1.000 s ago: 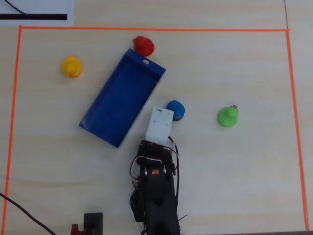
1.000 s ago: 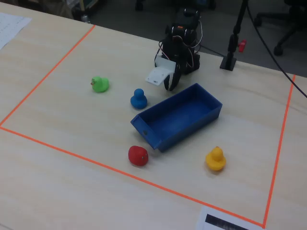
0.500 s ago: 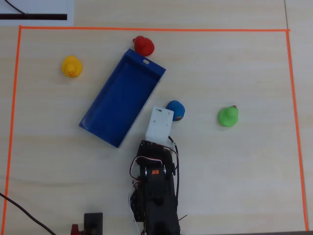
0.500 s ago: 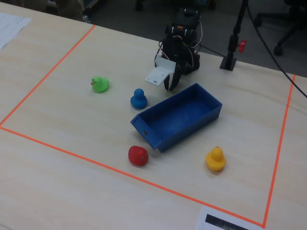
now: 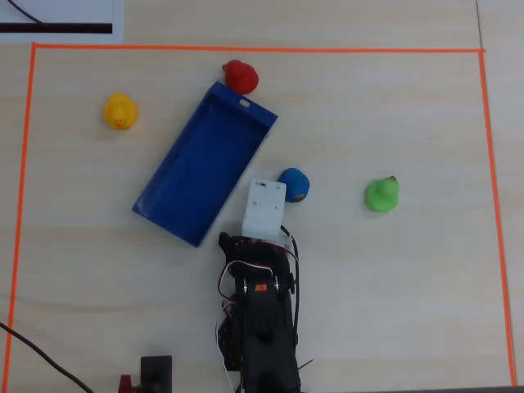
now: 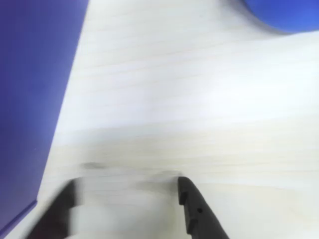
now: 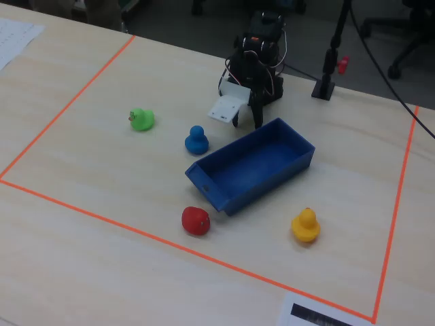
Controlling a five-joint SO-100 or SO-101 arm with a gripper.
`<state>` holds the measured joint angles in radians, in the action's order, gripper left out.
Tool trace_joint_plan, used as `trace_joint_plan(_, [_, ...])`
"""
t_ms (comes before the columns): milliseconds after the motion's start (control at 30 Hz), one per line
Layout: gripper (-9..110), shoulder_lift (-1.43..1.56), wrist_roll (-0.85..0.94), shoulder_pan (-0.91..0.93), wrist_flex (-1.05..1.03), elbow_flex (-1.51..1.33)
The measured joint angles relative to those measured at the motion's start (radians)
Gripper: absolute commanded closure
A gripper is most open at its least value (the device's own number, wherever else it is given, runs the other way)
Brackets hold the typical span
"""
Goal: Grasp yellow duck and put it into box.
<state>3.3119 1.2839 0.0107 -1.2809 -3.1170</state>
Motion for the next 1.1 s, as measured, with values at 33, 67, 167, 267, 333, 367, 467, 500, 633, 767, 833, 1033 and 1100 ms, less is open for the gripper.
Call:
trace_joint_plan(33, [65, 0.0, 0.0, 0.003, 0.0, 0.0])
trace_joint_plan(67, [65, 0.0, 0.0, 0.003, 0.0, 0.0])
trace_joint_plan(167, [65, 0.0, 0.006, 0.005, 0.0, 0.0])
trace_joint_plan(267, [64, -0.002, 0.023, 0.048, 0.021, 0.008])
trace_joint_plan(333, [64, -0.006, 0.028, 0.064, 0.043, 0.028])
trace_joint_plan(367, [64, -0.02, 0.031, 0.067, 0.061, 0.051])
trace_joint_plan(467, [64, -0.077, 0.044, 0.103, 0.109, 0.141])
trace_joint_plan(500, [64, -0.1, 0.051, 0.118, 0.123, 0.178])
trace_joint_plan(633, [63, -0.224, 0.058, 0.183, 0.164, 0.353])
trace_joint_plan(767, [60, -0.411, 0.014, 0.161, 0.12, 0.598])
trace_joint_plan(833, [59, -0.522, -0.041, 0.104, 0.037, 0.767])
trace_joint_plan(1033, [57, -0.914, -0.261, -0.19, -0.279, 1.333])
trace_joint_plan(1100, [55, -1.039, -0.328, -0.296, -0.359, 1.497])
